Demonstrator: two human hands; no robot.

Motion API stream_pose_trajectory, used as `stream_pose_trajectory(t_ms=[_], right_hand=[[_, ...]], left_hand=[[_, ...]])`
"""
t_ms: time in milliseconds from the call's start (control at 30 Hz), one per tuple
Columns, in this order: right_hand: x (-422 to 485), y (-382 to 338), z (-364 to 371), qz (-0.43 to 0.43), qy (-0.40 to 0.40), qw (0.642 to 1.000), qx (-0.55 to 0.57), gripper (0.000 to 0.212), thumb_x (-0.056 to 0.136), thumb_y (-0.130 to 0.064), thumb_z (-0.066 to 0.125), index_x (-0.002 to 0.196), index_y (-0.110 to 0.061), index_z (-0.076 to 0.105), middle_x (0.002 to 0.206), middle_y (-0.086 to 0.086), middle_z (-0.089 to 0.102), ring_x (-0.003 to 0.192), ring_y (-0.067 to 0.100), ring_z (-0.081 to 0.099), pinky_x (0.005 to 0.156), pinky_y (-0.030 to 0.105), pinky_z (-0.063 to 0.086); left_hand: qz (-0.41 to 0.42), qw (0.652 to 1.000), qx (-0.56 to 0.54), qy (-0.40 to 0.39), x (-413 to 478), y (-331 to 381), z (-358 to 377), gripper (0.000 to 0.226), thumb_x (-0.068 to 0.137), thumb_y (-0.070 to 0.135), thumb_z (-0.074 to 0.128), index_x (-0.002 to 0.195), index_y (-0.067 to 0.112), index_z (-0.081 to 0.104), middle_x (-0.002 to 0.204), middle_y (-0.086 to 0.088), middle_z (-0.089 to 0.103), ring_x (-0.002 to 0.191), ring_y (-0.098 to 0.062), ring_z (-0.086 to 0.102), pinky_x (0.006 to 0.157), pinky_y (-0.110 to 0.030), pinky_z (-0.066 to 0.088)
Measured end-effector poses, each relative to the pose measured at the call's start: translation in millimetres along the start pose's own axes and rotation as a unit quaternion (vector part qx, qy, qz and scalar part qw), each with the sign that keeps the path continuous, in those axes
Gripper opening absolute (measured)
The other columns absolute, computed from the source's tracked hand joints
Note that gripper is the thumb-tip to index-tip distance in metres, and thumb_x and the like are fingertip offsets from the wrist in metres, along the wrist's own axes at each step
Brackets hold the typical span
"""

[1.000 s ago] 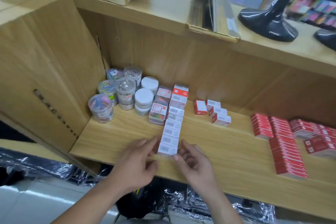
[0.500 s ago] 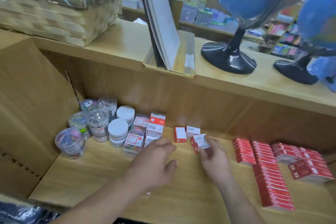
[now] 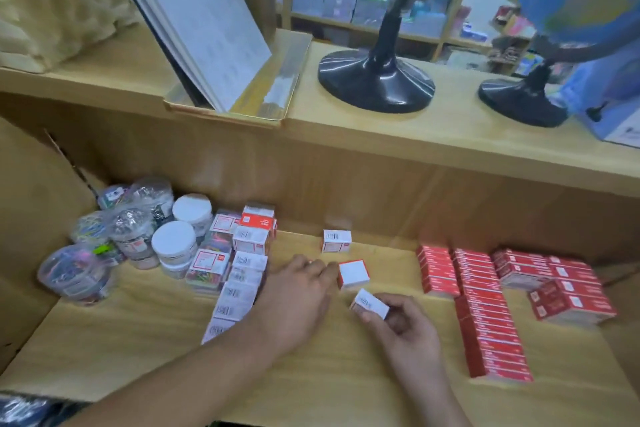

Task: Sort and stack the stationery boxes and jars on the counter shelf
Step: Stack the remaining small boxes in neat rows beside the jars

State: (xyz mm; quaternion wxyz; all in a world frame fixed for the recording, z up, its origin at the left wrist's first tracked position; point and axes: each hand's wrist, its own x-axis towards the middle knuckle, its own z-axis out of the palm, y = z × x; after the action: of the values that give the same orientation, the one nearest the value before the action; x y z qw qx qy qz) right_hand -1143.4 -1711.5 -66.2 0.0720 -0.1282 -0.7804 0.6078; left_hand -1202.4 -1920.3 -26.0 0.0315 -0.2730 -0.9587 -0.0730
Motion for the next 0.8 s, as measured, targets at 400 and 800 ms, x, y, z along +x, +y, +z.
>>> stream_pose_trajectory(t_ms=[400, 800], right_hand=[[1.8, -9.9, -12.4, 0.049, -0.075, 0.994, 0.056, 0.013, 0.089, -0.013, 0.074, 0.101, -0.018, 0.076, 0.075, 0.007, 0.074, 0.066, 0.016, 0.060, 0.066, 0.031, 0.048], [-15.0, -81.8, 44.8, 0.056, -0.121, 0.979, 0.154, 0.023, 0.085, -0.013, 0.073, 0.108, -0.010, 0.075, 0.099, 0.015, 0.075, 0.077, 0.026, 0.070, 0.075, 0.042, 0.060]], left_hand=[[-0.139, 0.970, -0.191, -0.059, -23.2, 11.6, -12.1, 0.036, 0.086, 0.048, 0.060, 0.112, 0.023, 0.066, 0.099, 0.003, 0.056, 0.101, -0.023, 0.059, 0.082, -0.037, 0.052], [-0.244, 0.844, -0.471, 0.074, -105.4, -49.8, -53.5, 0.027, 0.073, 0.032, 0.081, 0.097, 0.033, 0.069, 0.082, 0.010, 0.072, 0.067, -0.011, 0.066, 0.063, -0.029, 0.054]])
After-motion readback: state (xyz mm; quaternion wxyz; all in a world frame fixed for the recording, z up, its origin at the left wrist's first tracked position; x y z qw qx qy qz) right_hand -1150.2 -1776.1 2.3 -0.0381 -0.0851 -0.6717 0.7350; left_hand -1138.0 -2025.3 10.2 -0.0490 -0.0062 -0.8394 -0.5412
